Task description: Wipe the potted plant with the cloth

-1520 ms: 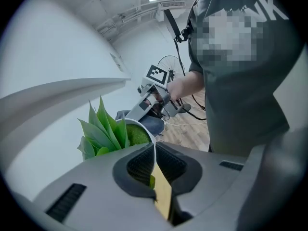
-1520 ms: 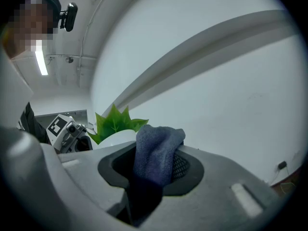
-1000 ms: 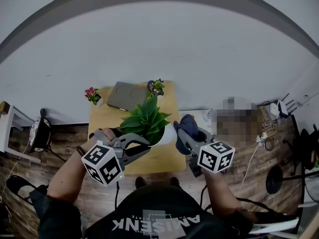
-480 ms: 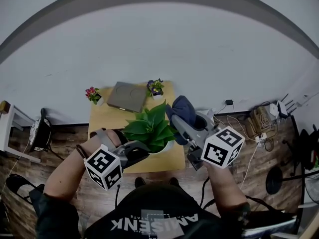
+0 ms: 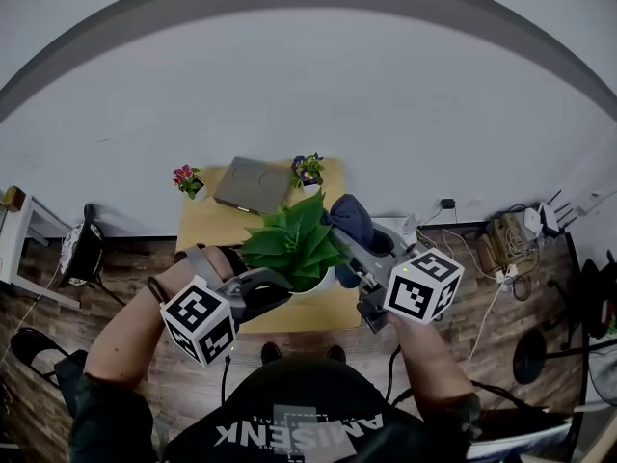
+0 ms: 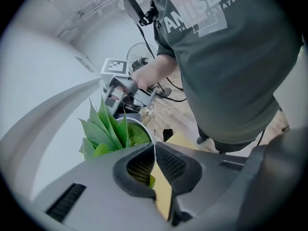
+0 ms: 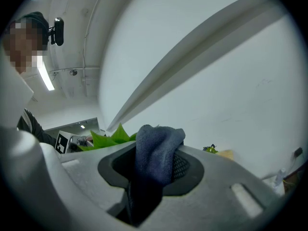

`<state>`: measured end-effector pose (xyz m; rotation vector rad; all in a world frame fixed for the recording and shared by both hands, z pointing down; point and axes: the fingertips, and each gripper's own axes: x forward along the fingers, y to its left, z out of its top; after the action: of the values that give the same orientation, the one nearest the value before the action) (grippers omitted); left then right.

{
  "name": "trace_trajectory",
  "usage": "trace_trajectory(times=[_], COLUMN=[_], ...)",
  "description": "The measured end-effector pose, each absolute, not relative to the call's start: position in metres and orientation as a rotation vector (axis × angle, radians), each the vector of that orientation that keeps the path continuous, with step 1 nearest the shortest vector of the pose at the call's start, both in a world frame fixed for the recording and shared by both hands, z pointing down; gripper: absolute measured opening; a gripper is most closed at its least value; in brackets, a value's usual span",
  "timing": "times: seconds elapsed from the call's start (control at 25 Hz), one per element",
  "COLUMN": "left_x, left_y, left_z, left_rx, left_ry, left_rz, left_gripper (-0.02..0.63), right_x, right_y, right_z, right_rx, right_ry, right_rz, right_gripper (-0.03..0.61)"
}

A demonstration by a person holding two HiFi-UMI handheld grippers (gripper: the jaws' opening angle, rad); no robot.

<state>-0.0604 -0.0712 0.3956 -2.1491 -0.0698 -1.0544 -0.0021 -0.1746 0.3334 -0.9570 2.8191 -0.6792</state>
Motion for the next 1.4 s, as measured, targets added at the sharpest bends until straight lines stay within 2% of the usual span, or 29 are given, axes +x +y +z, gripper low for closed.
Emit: trace_trajectory(times=[0.8,1.0,1.4], left_x=[-0.058,-0.059,-0.043], left_y=[-0.074,-0.073,-0.065], left_z=[0.398,0.402,0.399], left_rx=[-2.156,-2.154,-2.143], left_ry=[-0.134,-0.162,-0.215], left_rz=[-1.012,-0.995,-0.939], left_gripper=[0.011,0.011,0.011], right_x=[0.039,0.046,0.007], right_y=[-0.174,-0.184,-0.192], right_z=[0.426,0.396,0.317], right_rx=[-1.101,-1.082,-0.815], right_ry=[2.713,2.703,2.825], right_rz=[-0.991,-0.922,-0.716], right_gripper=[0.127,0.127,0.127])
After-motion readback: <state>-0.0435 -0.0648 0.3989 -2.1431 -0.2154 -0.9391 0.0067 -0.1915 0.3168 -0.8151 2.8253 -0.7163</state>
